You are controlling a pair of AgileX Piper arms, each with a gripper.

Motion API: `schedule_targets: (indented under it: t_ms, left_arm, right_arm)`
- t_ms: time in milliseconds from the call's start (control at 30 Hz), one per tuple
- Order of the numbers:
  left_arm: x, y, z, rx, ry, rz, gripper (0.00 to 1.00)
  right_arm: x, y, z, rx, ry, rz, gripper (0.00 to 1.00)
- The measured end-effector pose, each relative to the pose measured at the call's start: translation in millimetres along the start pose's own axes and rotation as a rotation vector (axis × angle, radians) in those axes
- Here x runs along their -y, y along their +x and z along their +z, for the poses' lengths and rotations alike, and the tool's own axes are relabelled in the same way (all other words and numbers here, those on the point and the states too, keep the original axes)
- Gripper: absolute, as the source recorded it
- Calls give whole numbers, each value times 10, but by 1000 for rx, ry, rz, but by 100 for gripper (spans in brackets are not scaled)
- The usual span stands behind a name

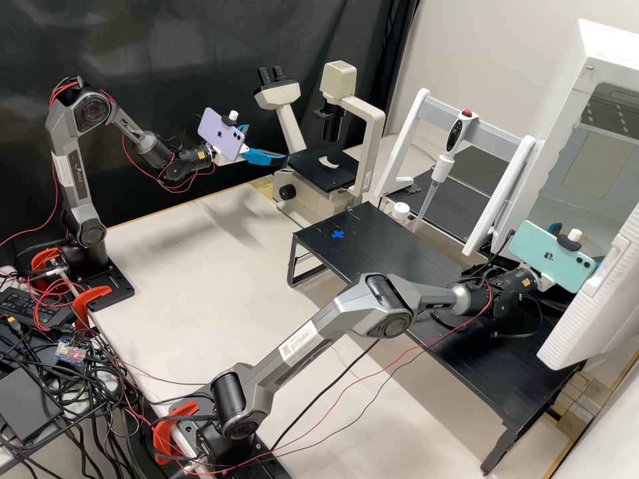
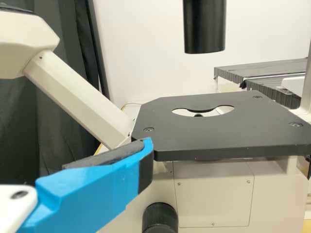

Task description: Move the petri dish to the microscope

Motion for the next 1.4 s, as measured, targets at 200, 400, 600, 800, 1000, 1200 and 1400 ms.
schedule_targets:
  t_ms: [200,400,600,800,1000,1200,1400]
  left_arm:
    - [0,0,0,0,0,0,100]
    - [0,0,0,0,0,0,100]
    - [0,0,0,0,0,0,100]
    - [0,0,0,0,0,0,100]
    - [0,0,0,0,0,0,100]
    - [0,0,0,0,0,0,100]
    - [0,0,0,0,0,0,100]
  right_arm:
    - [9,-1,-2,-6,-16,-15,0]
    - [12,3,-16,-12,-26,-27,0]
    - [14,3,-17,-13,-26,-30,100]
    - [23,-3,-20,-25,-43,-68,100]
    - [-24,10,-58,-34,-78,-90,100]
    - [-110,13,-47,-33,-117,-85,100]
    - [-212,-10,-8,-27,-131,-72,100]
